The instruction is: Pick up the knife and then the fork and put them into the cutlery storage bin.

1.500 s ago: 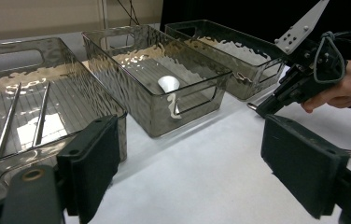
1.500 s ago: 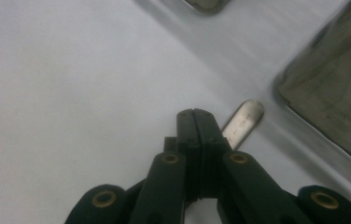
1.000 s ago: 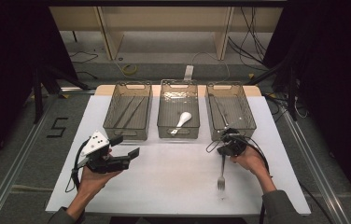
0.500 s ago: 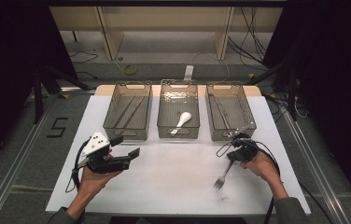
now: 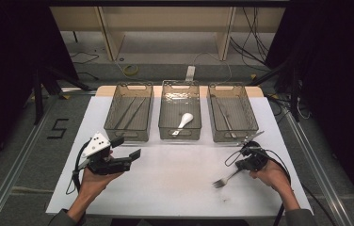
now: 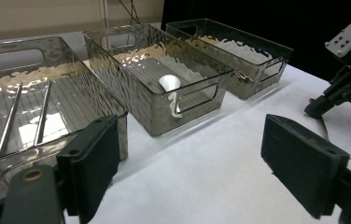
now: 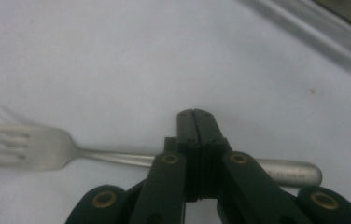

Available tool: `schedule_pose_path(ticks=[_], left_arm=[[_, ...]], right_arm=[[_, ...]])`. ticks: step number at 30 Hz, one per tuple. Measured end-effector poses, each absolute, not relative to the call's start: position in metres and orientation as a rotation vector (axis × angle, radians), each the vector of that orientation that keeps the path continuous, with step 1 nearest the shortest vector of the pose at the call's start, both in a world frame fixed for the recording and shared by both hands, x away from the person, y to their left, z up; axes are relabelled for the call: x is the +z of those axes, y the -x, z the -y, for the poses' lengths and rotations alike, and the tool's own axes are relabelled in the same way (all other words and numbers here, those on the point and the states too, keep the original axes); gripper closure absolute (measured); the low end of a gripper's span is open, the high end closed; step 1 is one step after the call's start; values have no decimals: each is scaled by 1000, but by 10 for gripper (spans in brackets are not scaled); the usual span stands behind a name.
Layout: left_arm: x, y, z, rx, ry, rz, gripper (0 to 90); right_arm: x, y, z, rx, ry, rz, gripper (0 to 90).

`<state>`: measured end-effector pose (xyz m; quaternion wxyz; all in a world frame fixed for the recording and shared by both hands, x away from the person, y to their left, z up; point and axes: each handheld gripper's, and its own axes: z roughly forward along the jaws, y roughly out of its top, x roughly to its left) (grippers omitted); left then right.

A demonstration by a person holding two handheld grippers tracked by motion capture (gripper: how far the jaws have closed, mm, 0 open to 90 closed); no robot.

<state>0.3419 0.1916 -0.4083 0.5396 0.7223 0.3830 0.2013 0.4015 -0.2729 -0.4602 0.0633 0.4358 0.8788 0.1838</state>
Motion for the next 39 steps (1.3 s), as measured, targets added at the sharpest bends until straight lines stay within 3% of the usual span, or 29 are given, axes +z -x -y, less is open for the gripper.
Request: schedule_pose_path(ticks=[14, 39], left_arm=[[-408, -342, -191, 480, -1720, -908, 194], [-408, -341, -190, 480, -1726, -901, 193]], right_arm=[[-458, -368, 282, 523, -1320, -2684, 900], [-456, -349, 280, 475, -1262, -2707, 900]])
